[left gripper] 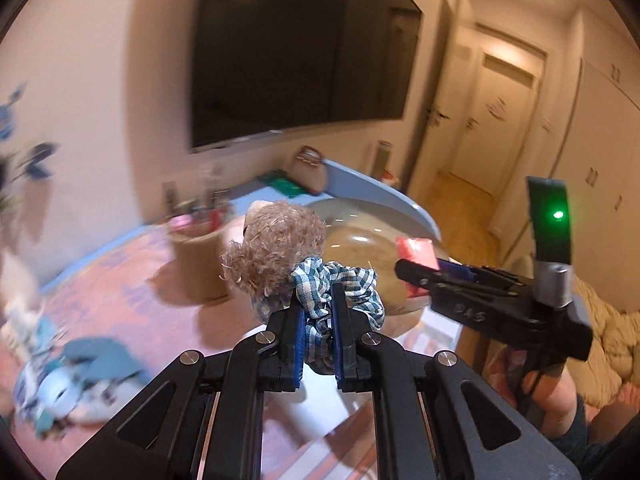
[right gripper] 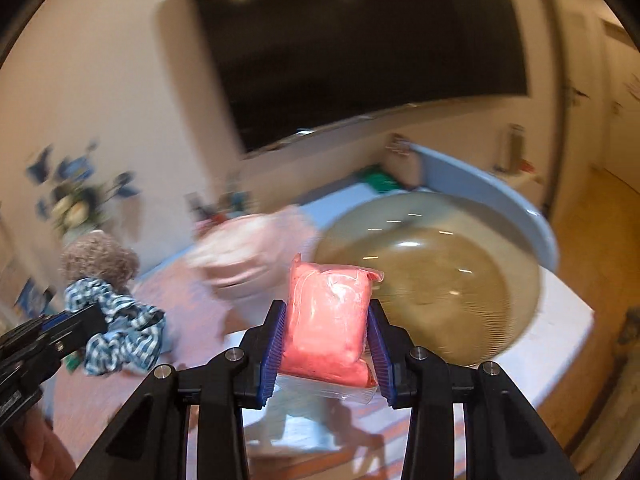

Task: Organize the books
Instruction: 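Carry both items to the glass bowl and open both tools to drop them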

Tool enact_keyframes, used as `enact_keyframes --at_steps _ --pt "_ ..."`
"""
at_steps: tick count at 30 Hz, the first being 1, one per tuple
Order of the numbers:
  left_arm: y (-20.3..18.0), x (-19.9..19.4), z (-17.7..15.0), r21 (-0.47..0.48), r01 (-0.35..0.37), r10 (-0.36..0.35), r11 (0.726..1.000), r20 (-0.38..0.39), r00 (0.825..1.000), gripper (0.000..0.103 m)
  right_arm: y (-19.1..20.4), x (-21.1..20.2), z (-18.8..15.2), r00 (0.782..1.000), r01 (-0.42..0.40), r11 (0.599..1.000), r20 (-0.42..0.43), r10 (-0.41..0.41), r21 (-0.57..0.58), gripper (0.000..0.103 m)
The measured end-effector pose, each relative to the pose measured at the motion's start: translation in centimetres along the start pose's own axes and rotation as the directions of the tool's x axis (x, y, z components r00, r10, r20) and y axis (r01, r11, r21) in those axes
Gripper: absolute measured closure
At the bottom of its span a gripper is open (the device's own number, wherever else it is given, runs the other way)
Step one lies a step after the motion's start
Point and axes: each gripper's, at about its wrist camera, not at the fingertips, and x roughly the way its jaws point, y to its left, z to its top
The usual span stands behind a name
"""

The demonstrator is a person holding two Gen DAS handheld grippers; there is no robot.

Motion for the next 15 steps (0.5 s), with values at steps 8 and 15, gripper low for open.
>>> enact_keyframes --at_steps 8,15 --pt "-5.2 7.9 2.5 0.11 0.042 -0.034 0.993 -0.079 0.996 0.095 -7.2 4.4 0.5 0.99 0.124 0.982 -0.086 -0.112 0.143 0.064" --pt "-5.8 10.9 3.0 0.135 0.03 -0.015 0.99 -0.111 0.994 0.057 -9.6 5.6 0.5 0.984 0.141 0.974 -0.13 -0.118 0.179 0.043"
